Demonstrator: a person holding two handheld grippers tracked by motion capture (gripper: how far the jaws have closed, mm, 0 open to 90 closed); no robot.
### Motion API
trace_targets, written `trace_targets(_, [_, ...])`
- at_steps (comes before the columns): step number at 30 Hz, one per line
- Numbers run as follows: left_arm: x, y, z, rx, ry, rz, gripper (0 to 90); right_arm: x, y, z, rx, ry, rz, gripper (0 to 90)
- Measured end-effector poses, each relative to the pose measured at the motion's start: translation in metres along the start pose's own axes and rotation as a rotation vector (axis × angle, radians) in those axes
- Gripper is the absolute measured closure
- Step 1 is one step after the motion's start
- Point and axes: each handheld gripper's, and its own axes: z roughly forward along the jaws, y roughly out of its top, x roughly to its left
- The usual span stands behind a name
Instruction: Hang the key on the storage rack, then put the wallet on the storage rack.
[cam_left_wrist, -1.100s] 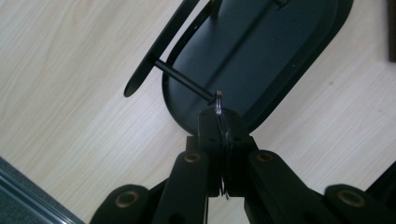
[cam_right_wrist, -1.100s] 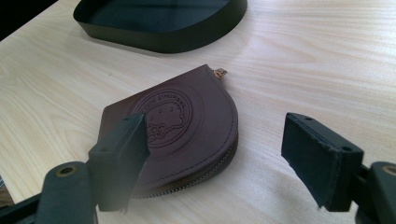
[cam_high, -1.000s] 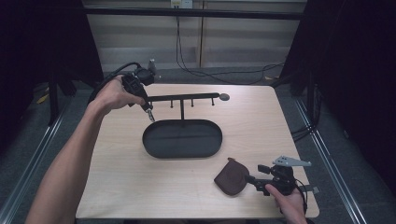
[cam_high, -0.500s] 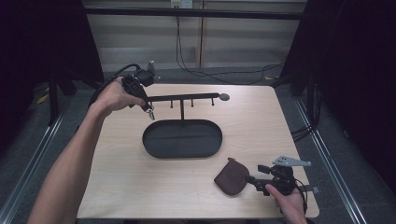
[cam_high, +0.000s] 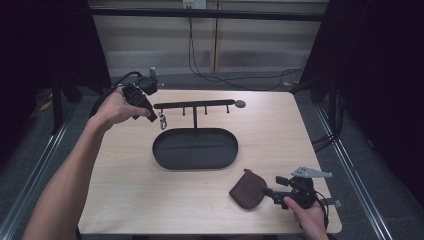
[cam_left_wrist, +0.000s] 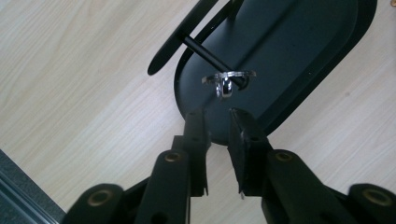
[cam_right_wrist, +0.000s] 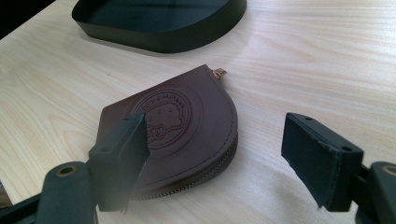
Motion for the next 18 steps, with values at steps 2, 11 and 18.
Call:
trace_targets(2, [0.000,-0.004,-0.002,-0.025,-0.014,-0.007,73.4,0.000,0.000,0.000,0.000,-0.001,-0.001,22.7])
trace_targets(11, [-0.006,-0.018,-0.004,-0.086,-0.043,-0.020,65.3,0.001,0.000,0.000,0.002,-0.001,-0.008,22.8])
trace_targets(18, [-0.009,-0.029,0.005,-0.127,-0.058,-0.045,60.6,0.001,0.000,-0.001,0.000,0.001,0.000,22.8])
